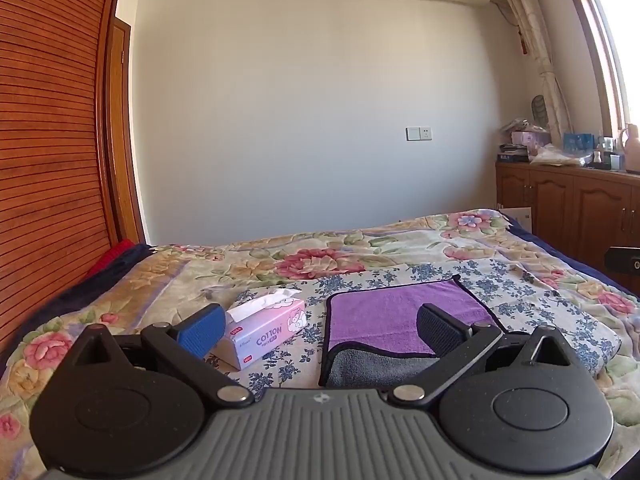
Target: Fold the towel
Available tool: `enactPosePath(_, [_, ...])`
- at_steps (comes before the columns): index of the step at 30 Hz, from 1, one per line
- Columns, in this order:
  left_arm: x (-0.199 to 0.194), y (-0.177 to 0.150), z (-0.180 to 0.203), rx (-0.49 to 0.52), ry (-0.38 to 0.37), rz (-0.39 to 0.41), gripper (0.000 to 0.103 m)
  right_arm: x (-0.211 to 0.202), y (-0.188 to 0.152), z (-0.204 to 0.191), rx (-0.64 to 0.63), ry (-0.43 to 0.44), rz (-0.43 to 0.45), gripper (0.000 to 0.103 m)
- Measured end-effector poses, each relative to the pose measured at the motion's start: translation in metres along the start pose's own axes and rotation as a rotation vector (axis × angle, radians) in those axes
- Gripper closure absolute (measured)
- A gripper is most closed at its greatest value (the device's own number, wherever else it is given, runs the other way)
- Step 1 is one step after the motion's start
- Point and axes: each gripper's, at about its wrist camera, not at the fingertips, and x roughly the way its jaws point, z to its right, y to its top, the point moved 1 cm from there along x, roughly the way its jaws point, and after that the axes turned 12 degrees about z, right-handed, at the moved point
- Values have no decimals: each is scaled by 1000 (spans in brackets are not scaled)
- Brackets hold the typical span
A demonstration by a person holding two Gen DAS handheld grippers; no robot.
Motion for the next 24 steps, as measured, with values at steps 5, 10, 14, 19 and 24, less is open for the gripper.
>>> enactPosePath(5, [1,-1,0,3,1,-2,0,0,1,0,-1,1,-1,0])
enactPosePath(10, [0,-1,-1,1,1,-1,0,-1,1,-2,-7,4,2,0])
enactPosePath(14, [0,1,-1,1,2,0,0,-1,1,-2,-7,3,2,0])
enactPosePath(19, [0,1,-1,0,1,1,0,-1,1,-2,-8,4,1,0])
enactPosePath(24, [0,1,-1,0,2,2,0,-1,1,-2,-8,3,1,0])
